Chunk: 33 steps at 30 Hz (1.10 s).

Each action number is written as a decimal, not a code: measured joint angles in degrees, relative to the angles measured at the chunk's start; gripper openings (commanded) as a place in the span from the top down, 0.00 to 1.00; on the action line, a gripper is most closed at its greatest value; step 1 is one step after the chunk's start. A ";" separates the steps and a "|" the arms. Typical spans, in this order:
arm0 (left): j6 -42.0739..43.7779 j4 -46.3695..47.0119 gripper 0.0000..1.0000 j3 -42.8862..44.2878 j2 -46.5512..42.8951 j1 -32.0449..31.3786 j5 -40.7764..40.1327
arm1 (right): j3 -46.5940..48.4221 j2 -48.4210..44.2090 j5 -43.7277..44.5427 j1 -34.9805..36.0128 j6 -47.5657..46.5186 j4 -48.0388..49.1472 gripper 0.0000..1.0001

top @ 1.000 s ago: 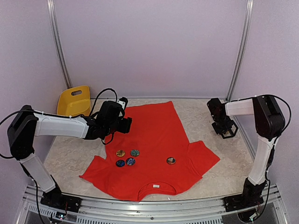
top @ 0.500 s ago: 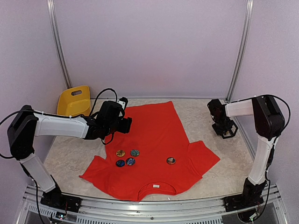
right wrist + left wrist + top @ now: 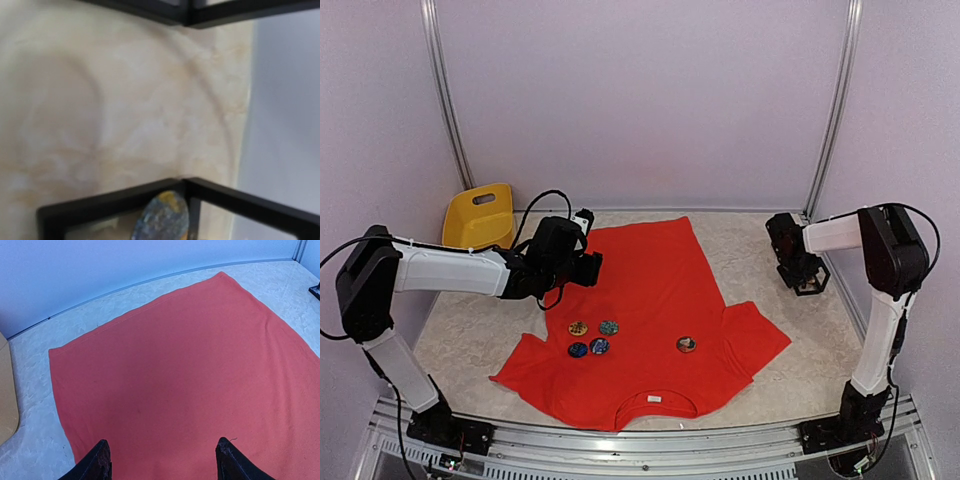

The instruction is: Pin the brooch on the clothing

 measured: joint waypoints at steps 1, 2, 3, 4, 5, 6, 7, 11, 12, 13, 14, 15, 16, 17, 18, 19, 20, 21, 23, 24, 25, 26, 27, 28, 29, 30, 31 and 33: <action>0.00 -0.02 0.33 0.00 0.00 0.00 0.02 | -0.15 0.00 0.37 -0.13 -0.09 0.35 0.74; 0.00 -0.02 0.33 0.00 0.02 0.00 0.09 | -0.35 0.00 0.70 -0.26 -0.11 0.70 0.75; 0.00 -0.02 0.33 0.00 0.04 0.00 0.17 | -0.57 0.00 0.96 -0.35 -0.15 0.98 0.76; 0.00 -0.04 0.33 0.07 0.13 0.00 0.20 | -0.79 0.00 1.27 -0.44 -0.15 1.14 0.77; 0.00 -0.11 0.33 0.24 0.33 0.00 0.24 | -0.96 0.00 1.46 -0.50 -0.24 1.27 0.79; 0.00 -0.20 0.33 0.46 0.50 0.00 0.28 | -1.18 0.00 1.66 -0.55 -0.28 1.53 0.80; 0.00 -0.22 0.33 0.59 0.61 0.00 0.33 | -1.40 0.00 1.84 -0.59 -0.44 1.75 0.81; 0.00 -0.24 0.33 0.66 0.63 0.00 0.35 | -1.92 0.00 2.40 -0.85 -0.96 2.40 0.89; 0.00 -0.26 0.33 0.66 0.63 0.00 0.37 | -1.99 0.00 2.49 -0.98 -0.94 2.62 0.90; 0.00 -0.24 0.33 0.66 0.63 0.00 0.39 | -2.01 0.00 2.60 -1.09 -1.05 2.62 0.90; 0.00 -0.26 0.33 0.68 0.63 0.00 0.39 | -2.05 0.00 2.73 -1.18 -1.16 2.67 0.90; 0.00 -0.24 0.33 0.68 0.63 0.00 0.42 | -2.05 0.00 2.84 -1.25 -1.14 2.67 0.90; 0.00 -0.26 0.33 0.68 0.63 0.00 0.42 | -2.08 0.00 2.99 -1.29 -1.11 2.64 0.89; 0.00 -0.24 0.33 0.68 0.63 0.00 0.44 | -2.08 0.00 3.15 -1.33 -1.09 2.67 0.90; 0.00 -0.24 0.33 0.68 0.63 0.00 0.44 | -2.08 0.00 3.26 -1.38 -1.09 2.67 0.90; 0.00 -0.26 0.33 0.68 0.63 0.00 0.44 | -2.10 0.00 3.37 -1.42 -1.09 2.69 0.90; 0.00 -0.24 0.33 0.68 0.63 0.00 0.44 | -2.19 0.00 3.54 -1.51 -1.09 2.78 0.90; 0.00 -0.24 0.33 0.68 0.63 0.00 0.44 | -2.27 0.00 3.78 -1.57 -1.09 2.89 0.91; 0.00 -0.24 0.33 0.68 0.63 0.00 0.55 | -2.47 0.00 4.17 -1.73 -1.14 2.99 0.94; 0.00 -0.24 0.33 0.68 0.63 0.00 0.63 | -2.49 0.00 4.35 -1.84 -1.18 2.99 0.97; 0.00 -0.24 0.33 0.68 0.63 0.00 0.74 | -2.49 0.00 4.55 -1.95 -1.18 3.02 1.00; 0.00 -0.24 0.33 0.68 0.63 0.00 0.87 | -2.49 0.00 4.72 -1.99 -1.27 3.10 1.00; 0.00 -0.24 0.33 0.68 0.63 0.00 1.03 | -2.49 0.00 4.96 -2.05 -1.38 3.23 1.00; 0.00 -0.24 0.33 0.68 0.63 0.00 1.09 | -2.49 -0.02 5.27 -2.10 -1.49 3.41 1.00; 0.00 -0.24 0.33 0.68 0.63 0.00 1.18 | -2.49 -0.04 5.40 -2.16 -1.44 3.61 1.00; 0.00 -0.24 0.33 0.68 0.63 0.00 1.25 | -2.49 -0.07 5.46 -2.21 -1.40 3.67 1.00; 0.00 -0.24 0.33 0.68 0.63 0.00 1.29 | -2.49 -0.07 5.49 -2.23 -1.38 3.65 1.00; 0.00 -0.24 0.33 0.68 0.63 0.00 1.42 | -2.49 -0.28 5.35 -2.23 -1.27 3.52 1.00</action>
